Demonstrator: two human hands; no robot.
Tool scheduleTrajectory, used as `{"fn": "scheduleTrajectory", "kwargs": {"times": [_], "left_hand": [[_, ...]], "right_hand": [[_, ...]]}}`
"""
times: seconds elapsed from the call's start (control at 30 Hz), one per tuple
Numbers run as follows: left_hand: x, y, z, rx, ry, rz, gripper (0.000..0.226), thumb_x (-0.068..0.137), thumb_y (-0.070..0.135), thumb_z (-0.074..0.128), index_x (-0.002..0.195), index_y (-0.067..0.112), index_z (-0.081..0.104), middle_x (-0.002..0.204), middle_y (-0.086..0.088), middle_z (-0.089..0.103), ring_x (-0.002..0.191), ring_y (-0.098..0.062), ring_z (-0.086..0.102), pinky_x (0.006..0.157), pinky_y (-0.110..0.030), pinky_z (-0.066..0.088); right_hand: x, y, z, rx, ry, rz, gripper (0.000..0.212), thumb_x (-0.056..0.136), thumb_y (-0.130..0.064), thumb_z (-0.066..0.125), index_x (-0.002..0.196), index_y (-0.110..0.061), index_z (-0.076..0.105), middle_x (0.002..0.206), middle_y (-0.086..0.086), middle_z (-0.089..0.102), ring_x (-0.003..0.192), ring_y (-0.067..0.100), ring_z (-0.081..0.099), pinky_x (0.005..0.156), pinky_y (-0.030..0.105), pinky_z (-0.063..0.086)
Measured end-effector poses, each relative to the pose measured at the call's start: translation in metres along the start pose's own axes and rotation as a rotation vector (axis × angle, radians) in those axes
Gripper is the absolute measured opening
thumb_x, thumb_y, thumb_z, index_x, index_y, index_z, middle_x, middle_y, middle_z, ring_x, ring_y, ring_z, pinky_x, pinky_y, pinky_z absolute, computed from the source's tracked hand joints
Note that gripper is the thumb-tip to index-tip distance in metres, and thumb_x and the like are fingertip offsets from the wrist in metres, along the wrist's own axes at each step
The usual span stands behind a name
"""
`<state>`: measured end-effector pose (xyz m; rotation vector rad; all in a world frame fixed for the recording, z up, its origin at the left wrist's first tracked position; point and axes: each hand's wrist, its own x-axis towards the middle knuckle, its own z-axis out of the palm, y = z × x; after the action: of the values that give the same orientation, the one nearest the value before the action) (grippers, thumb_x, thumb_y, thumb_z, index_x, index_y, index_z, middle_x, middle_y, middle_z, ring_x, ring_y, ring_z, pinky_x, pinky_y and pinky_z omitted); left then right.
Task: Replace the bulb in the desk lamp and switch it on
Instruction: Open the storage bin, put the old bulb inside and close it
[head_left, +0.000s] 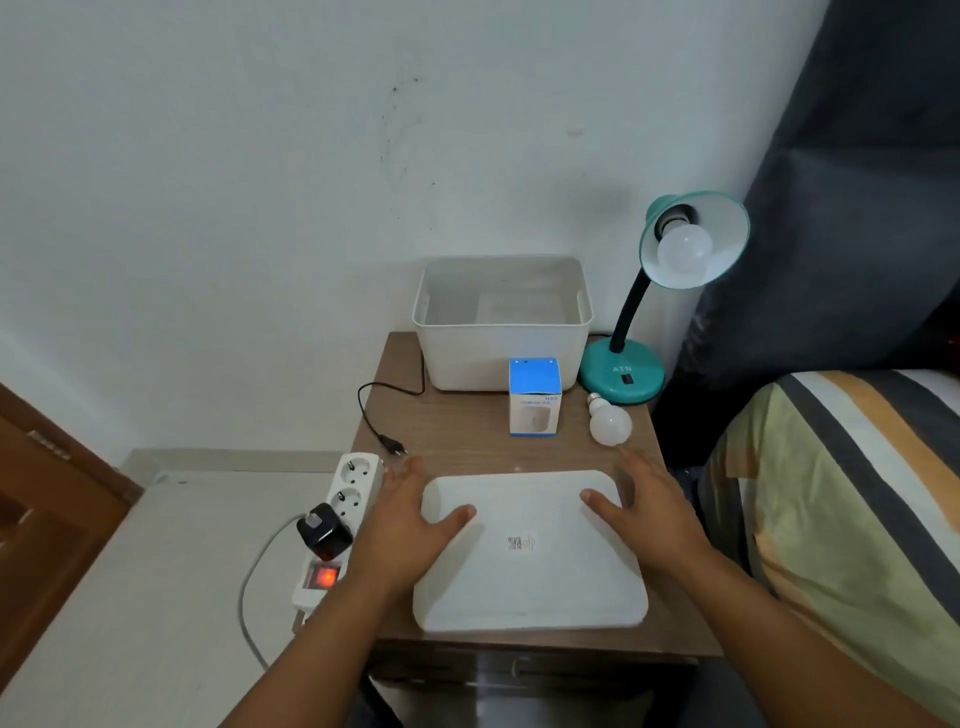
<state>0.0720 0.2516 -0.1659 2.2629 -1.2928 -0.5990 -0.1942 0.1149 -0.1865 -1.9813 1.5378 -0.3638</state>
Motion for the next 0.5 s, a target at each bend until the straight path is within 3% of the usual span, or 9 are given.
{"fn": "scheduleTrajectory", "kwargs": {"times": [0.1,0.17,0.23,0.33,0.5], "left_hand": [[0.037,0.011,-0.019,-0.058,0.045,-0.013,0.097,0.080,0.069,0.061,0.155,0.018,0.025,0.163,-0.005,0.026,0.150,-0.027,0.024,0.114,-0.047,0.036],[0.062,0.016,-0.031,-0.084,0.089,-0.022,0.098,0.080,0.069,0.062,0.155,0.020,0.025,0.163,-0.006,0.026,0.146,-0.028,0.031,0.112,-0.051,0.039],[0.087,0.020,-0.041,-0.111,0.132,-0.002,0.097,0.084,0.063,0.065,0.159,0.023,0.019,0.164,-0.002,0.023,0.149,-0.025,0.027,0.113,-0.049,0.038],[0.120,0.029,-0.054,-0.101,0.187,0.029,0.098,0.087,0.059,0.066,0.160,0.018,0.013,0.166,-0.003,0.019,0.153,-0.021,0.015,0.120,-0.044,0.028],[0.161,0.039,-0.065,-0.095,0.186,0.028,0.107,0.082,0.064,0.067,0.160,0.022,0.007,0.166,-0.004,0.015,0.153,-0.022,0.013,0.121,-0.045,0.024]], "right_hand": [[0.028,-0.009,-0.005,-0.014,0.048,0.054,0.082,0.085,-0.058,0.068,0.153,-0.030,0.032,0.158,0.000,0.037,0.142,0.027,0.036,0.113,0.051,0.039],[0.046,-0.013,-0.008,0.026,0.113,0.059,0.072,0.080,-0.056,0.069,0.142,-0.033,0.042,0.142,0.000,0.052,0.126,0.027,0.049,0.101,0.051,0.048],[0.061,-0.016,-0.011,0.016,0.157,0.070,0.066,0.075,-0.055,0.070,0.133,-0.032,0.049,0.130,0.001,0.058,0.115,0.027,0.054,0.092,0.049,0.051],[0.078,-0.020,-0.011,-0.028,0.160,0.119,0.072,0.079,-0.049,0.075,0.141,-0.024,0.046,0.139,0.005,0.052,0.123,0.030,0.048,0.097,0.047,0.046],[0.093,-0.014,-0.002,0.028,0.151,0.112,0.076,0.078,-0.049,0.077,0.143,-0.023,0.045,0.140,0.003,0.050,0.125,0.027,0.047,0.103,0.047,0.044]]}}
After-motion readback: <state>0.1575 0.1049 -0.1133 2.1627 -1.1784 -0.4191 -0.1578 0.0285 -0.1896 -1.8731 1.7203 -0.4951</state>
